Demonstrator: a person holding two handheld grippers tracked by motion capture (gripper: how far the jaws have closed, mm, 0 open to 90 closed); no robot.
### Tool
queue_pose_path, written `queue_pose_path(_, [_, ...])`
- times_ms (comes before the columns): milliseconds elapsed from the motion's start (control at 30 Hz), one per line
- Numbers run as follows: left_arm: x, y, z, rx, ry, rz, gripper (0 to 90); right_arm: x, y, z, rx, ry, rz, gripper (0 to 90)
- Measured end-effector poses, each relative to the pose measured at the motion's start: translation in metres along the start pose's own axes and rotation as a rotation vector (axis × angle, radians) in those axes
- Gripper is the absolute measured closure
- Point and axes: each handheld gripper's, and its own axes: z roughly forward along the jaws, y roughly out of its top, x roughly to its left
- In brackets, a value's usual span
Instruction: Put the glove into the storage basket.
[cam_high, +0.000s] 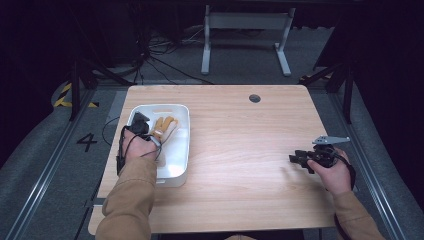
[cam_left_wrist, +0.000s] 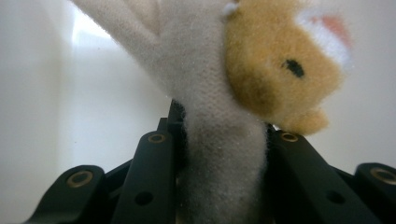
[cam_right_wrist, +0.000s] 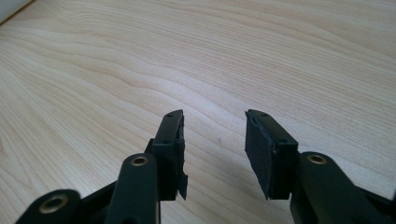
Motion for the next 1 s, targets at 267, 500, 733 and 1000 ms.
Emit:
queue_pose_path(267, [0.003, 0.000, 0.014, 0.035, -0.001, -0.042, 71.3, 0.000, 0.000, 0.001, 0.003, 0.001, 0.001, 58.0])
queue_pose_path(500, [0.005, 0.003, 0.021, 0.045, 0.021, -0.056, 70.8, -0.001, -0.001, 0.002, 0.004, 0.003, 0.005, 57.9])
queue_pose_path(733, [0.006, 0.003, 0.028, 0.065, 0.039, -0.051, 70.1, -0.002, -0.002, 0.002, -0.001, 0.003, 0.007, 57.5])
queue_pose_path(1000, [0.003, 0.003, 0.034, 0.082, 0.033, -0.039, 63.2, -0.003, -0.002, 0.002, -0.003, 0.005, 0.020, 56.5])
